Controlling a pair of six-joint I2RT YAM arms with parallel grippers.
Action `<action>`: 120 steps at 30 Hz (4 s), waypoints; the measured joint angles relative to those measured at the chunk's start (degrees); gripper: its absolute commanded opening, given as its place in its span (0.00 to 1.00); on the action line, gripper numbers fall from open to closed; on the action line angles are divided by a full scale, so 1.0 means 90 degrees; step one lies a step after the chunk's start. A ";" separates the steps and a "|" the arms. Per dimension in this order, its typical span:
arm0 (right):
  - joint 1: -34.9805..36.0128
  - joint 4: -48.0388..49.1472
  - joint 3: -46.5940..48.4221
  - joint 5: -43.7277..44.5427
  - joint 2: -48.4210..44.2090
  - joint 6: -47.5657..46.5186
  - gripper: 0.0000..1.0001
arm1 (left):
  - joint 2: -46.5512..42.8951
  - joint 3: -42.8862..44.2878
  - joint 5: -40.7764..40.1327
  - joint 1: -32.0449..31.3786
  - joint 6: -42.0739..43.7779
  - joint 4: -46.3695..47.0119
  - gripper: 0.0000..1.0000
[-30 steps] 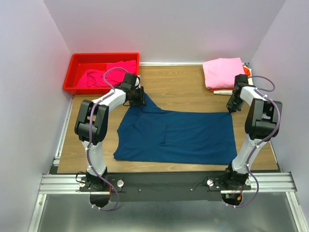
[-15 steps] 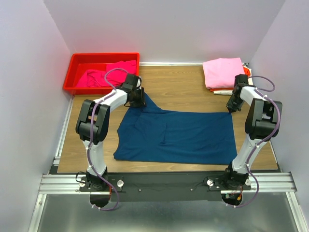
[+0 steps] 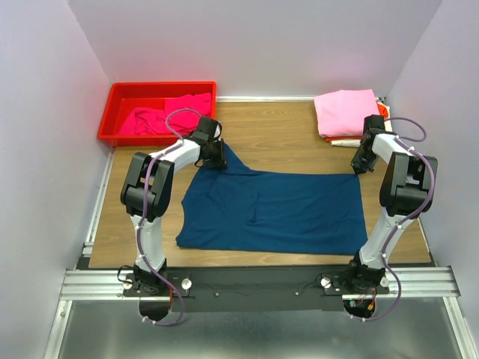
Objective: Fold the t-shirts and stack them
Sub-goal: Fold the tshirt
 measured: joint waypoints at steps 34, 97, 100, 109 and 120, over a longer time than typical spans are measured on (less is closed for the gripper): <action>-0.0002 -0.0080 0.0935 -0.0063 0.0636 0.0080 0.01 | 0.1812 0.3135 0.0335 -0.0039 0.0061 -0.0542 0.00; -0.0002 -0.0058 -0.1552 0.1105 -0.2018 -0.0199 0.00 | -0.2999 -0.1151 0.0690 -0.0716 -0.0197 -0.2079 0.00; -0.0002 -0.0058 -0.1620 0.1188 -0.2135 -0.0155 0.00 | -0.3028 -0.1219 0.0695 -0.0767 -0.0219 -0.2093 0.00; -0.0002 -0.0119 -0.1880 0.1443 -0.2237 0.0061 0.20 | -0.3092 -0.1613 0.0818 -0.0971 -0.0299 -0.2203 0.33; -0.0002 -0.0316 -0.2025 0.1542 -0.3400 0.0282 0.70 | -0.3589 -0.1377 0.1360 -0.0988 -0.0253 -0.2494 0.58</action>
